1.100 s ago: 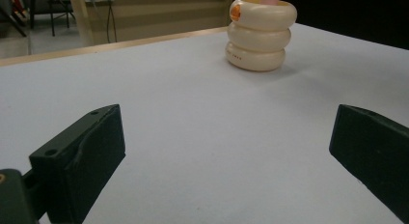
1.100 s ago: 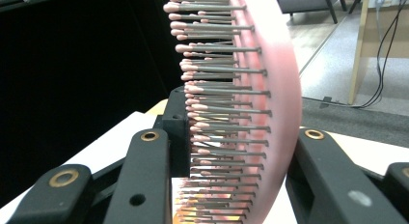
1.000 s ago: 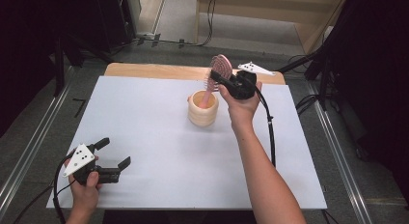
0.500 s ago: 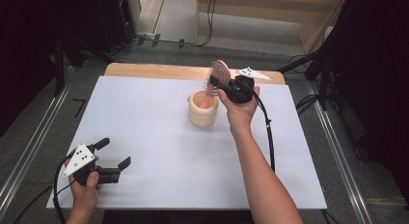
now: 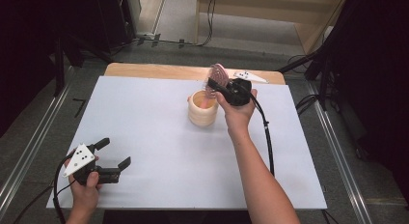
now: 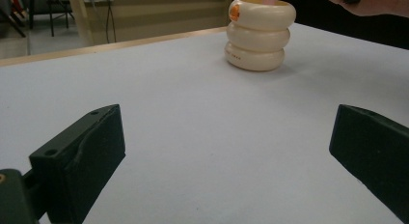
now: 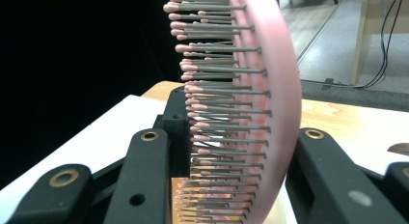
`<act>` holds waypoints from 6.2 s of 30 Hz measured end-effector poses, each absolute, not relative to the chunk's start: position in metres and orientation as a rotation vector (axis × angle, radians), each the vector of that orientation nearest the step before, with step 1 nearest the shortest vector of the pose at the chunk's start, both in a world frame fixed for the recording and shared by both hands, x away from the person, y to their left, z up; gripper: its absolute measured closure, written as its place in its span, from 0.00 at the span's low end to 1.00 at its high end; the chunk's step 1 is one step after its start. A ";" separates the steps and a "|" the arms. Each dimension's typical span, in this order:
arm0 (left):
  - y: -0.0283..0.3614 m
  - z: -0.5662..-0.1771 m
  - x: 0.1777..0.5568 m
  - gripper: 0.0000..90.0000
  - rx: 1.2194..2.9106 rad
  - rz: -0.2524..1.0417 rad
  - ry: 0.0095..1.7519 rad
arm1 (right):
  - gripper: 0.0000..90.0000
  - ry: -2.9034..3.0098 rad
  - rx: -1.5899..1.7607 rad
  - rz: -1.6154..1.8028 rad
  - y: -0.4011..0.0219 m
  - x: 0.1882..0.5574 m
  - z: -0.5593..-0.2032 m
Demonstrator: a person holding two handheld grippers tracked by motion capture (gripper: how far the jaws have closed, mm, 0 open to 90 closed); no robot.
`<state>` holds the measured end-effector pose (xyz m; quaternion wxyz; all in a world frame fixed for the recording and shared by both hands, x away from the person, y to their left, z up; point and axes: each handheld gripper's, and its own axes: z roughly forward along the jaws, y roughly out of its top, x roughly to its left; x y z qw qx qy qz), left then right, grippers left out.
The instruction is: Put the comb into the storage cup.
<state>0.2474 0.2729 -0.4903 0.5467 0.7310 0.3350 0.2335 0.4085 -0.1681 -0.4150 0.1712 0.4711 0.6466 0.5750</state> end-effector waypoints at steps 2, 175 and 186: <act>0.273 -0.490 0.247 0.00 1.732 0.554 0.794 | 0.69 1.837 1.343 1.631 -0.168 0.409 -0.416; 0.270 -0.491 0.247 0.00 1.749 0.570 0.789 | 0.00 1.750 1.318 1.441 -0.336 0.222 -0.490; 0.270 -0.491 0.246 0.00 1.746 0.570 0.790 | 0.00 1.757 1.303 1.441 -0.347 0.212 -0.495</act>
